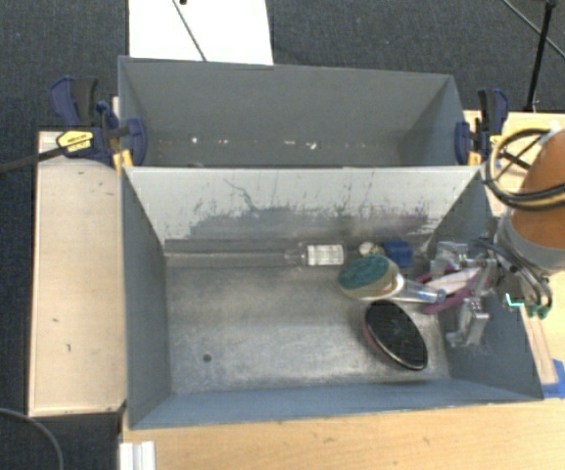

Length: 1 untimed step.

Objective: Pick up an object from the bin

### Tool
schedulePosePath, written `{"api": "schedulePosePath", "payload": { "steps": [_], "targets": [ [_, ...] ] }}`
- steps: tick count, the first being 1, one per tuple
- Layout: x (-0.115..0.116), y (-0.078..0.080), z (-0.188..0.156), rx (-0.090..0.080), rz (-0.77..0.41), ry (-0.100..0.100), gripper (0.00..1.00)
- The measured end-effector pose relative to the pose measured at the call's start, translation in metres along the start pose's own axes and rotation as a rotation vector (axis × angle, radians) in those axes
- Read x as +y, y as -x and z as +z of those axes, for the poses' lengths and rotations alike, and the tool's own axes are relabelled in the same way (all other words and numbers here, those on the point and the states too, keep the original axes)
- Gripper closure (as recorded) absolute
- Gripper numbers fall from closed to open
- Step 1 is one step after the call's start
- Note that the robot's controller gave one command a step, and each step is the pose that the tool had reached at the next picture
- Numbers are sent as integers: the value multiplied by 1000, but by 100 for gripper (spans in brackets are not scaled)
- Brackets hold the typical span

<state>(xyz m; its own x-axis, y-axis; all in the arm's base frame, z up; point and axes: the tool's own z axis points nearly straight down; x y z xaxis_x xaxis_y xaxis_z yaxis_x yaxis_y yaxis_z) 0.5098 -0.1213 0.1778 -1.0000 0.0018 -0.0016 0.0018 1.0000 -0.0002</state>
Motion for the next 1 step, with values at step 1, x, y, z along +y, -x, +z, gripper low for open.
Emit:
{"api": "schedulePosePath", "payload": {
  "steps": [1],
  "targets": [
    [94, -16, 111, 8, 86, 4, 0]
  ]
}}
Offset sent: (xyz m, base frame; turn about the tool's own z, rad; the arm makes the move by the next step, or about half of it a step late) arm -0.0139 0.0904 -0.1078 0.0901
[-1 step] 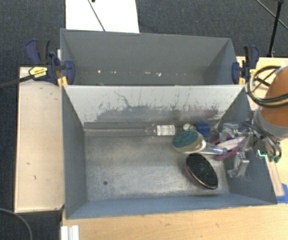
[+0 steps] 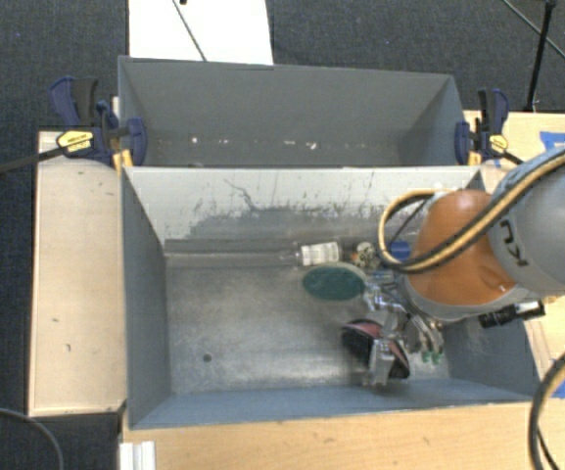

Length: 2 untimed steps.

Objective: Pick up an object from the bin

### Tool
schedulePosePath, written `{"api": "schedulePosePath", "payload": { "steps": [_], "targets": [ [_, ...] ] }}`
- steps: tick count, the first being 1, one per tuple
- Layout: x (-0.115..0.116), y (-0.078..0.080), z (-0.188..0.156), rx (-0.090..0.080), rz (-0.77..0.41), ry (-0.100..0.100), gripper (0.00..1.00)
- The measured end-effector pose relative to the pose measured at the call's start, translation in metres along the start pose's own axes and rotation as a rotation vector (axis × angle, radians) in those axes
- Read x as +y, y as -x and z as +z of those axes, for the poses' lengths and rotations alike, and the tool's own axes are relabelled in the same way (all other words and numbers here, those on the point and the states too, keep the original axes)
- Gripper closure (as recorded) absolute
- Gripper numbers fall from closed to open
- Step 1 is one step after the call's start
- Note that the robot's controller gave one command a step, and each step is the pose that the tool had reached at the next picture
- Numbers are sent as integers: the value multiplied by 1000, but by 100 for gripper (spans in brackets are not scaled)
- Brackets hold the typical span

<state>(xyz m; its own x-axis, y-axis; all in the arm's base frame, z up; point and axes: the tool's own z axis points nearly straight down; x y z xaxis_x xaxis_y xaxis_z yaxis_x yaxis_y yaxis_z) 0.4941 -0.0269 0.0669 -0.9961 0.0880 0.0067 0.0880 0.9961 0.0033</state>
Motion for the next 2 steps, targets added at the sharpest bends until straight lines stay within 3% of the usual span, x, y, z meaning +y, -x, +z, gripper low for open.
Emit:
{"api": "schedulePosePath", "payload": {
  "steps": [1, 2],
  "targets": [
    [-4, 2, -3, -6, -1, -3, 100],
    [-9, 13, -179, -15, -59, -3, 100]
  ]
}}
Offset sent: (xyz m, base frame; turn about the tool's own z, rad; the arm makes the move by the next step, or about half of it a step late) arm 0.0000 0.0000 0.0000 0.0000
